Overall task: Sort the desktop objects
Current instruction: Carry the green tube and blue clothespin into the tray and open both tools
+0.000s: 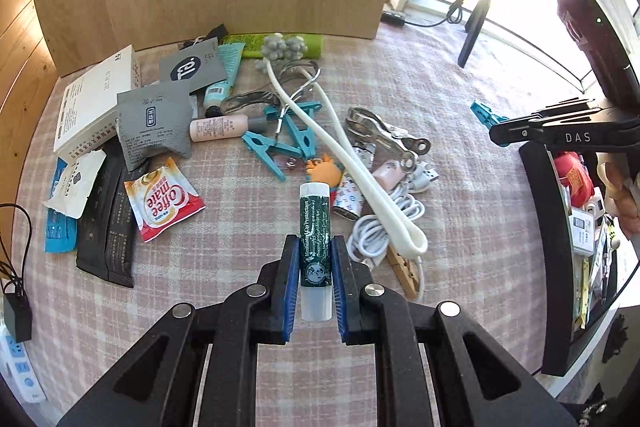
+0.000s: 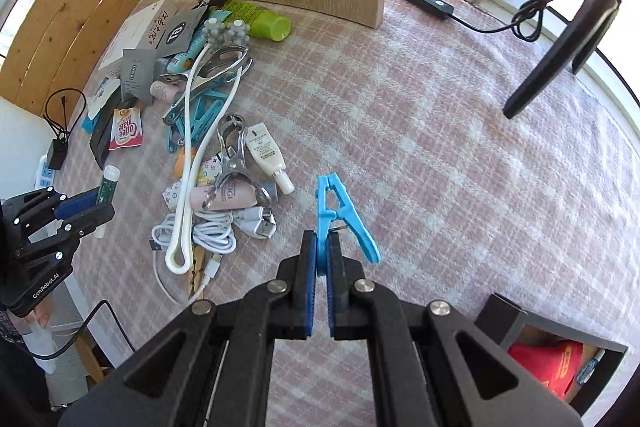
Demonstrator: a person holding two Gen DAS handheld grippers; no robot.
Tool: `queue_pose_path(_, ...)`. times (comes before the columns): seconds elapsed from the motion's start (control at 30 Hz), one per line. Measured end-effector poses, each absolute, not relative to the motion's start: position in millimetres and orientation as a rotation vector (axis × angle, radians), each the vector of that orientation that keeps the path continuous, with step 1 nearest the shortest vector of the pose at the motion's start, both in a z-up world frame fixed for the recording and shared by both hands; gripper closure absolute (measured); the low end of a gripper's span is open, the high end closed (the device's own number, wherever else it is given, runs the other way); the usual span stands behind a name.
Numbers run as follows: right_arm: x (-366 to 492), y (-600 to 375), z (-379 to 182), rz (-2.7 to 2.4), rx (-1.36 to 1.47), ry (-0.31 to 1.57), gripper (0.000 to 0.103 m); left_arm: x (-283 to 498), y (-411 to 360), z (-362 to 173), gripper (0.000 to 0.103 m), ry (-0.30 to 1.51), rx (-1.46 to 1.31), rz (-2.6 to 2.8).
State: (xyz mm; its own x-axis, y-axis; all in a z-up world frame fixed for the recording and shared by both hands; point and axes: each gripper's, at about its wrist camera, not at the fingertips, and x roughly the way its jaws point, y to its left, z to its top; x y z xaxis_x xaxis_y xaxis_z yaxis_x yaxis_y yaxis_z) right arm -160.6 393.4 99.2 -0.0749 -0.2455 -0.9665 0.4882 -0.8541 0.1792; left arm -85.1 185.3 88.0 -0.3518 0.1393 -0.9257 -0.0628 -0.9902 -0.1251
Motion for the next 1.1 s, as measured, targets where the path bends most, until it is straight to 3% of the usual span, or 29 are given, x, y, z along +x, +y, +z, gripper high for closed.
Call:
queue_pose_path(0.13, -146, 447, 123, -2.045, 1.734, 0.216, 0.098, -78, 248, 101, 0.089, -0.022, -1.635, 2.402)
queue_pose_path(0.57, -39, 664, 123, -2.302, 1.931, -0.030, 0.098, -23, 472, 102, 0.089, 0.231, -1.463, 2.013)
queue_pose_path(1.0, 38, 737, 109, -2.345, 2.020, -0.151, 0.098, 26, 570, 102, 0.088, 0.382, -1.403, 1.853)
queue_pose_path(1.03, 40, 739, 111, -2.353, 2.012, -0.155, 0.098, 27, 573, 102, 0.084, 0.387, -1.401, 1.852)
queue_pose_path(1.07, 42, 740, 113, -2.352, 2.006, -0.161, 0.097, 27, 574, 102, 0.069, 0.388, -1.406, 1.858)
queue_pose_path(1.1, 43, 741, 115, -2.349, 2.001, -0.166, 0.096, 27, 573, 103, 0.062, 0.380, -1.406, 1.866)
